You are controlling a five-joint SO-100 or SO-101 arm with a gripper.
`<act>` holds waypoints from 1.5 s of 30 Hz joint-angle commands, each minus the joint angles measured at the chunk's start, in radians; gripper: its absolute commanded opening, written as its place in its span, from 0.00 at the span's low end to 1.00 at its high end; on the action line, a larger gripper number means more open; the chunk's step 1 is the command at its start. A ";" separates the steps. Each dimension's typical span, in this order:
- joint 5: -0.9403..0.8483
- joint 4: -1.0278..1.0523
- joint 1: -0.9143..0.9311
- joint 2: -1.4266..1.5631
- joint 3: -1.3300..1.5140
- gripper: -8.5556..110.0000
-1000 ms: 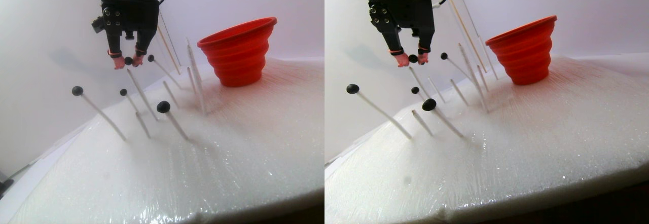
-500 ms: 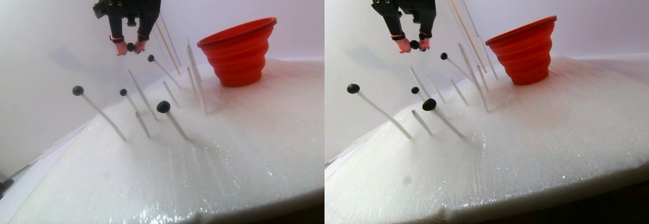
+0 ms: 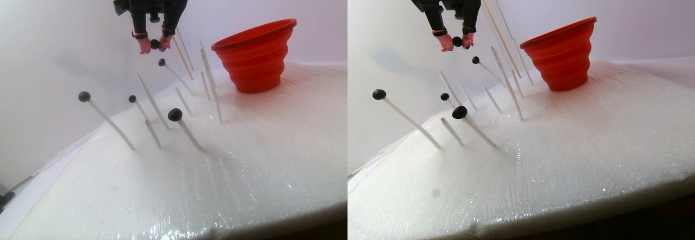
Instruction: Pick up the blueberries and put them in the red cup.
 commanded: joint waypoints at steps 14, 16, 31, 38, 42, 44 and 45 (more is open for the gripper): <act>-0.018 0.106 0.106 0.189 -0.015 0.16; -0.018 0.117 0.121 0.202 -0.015 0.16; -0.012 0.175 0.235 0.225 -0.058 0.16; -0.017 0.175 0.278 0.216 -0.078 0.16; -0.017 0.175 0.302 0.204 -0.097 0.16; -0.017 0.173 0.314 0.193 -0.109 0.16; -0.018 0.173 0.321 0.186 -0.115 0.16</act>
